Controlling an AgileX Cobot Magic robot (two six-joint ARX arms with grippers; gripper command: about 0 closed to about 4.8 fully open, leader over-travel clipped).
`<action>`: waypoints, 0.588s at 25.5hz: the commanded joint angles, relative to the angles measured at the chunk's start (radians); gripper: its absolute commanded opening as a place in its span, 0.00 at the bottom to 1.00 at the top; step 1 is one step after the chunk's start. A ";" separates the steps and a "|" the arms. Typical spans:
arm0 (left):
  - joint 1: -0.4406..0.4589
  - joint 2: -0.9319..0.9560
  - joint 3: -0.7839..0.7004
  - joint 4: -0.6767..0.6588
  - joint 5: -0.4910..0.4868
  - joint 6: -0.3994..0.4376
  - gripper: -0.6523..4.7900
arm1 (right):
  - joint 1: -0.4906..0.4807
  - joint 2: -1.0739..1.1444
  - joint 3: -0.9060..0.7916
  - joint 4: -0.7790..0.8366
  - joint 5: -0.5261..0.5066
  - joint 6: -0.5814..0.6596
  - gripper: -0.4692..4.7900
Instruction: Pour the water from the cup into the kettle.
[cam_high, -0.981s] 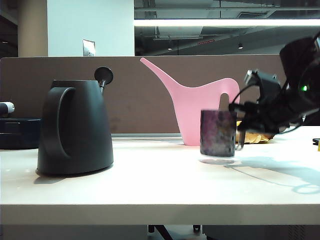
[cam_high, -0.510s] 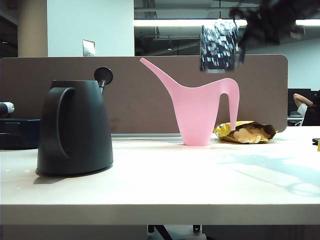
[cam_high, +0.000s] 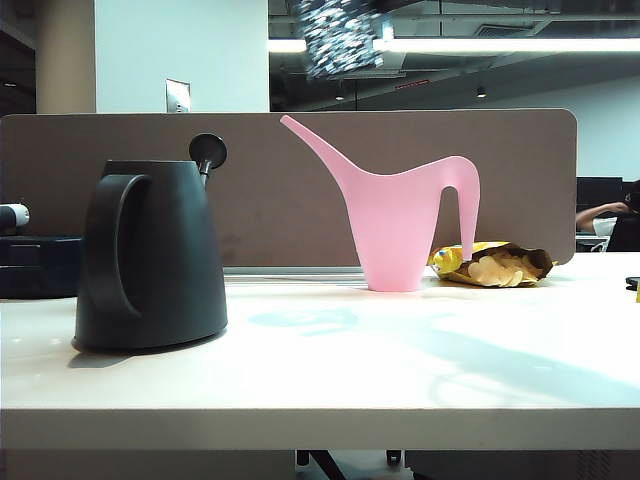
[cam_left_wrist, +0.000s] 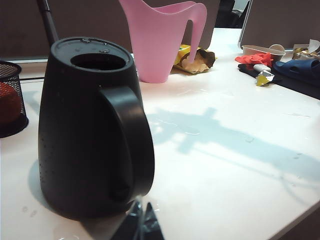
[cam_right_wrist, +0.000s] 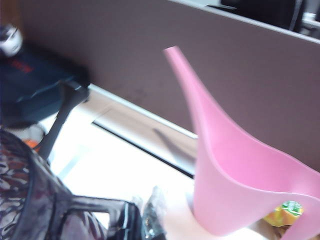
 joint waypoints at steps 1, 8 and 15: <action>-0.001 0.001 0.003 0.009 -0.003 0.002 0.11 | 0.078 0.066 0.067 -0.018 0.099 -0.094 0.07; -0.001 0.001 0.003 0.008 -0.003 0.003 0.11 | 0.220 0.273 0.267 -0.067 0.237 -0.301 0.07; -0.001 0.001 0.003 0.008 -0.003 0.002 0.11 | 0.293 0.361 0.303 -0.049 0.336 -0.536 0.07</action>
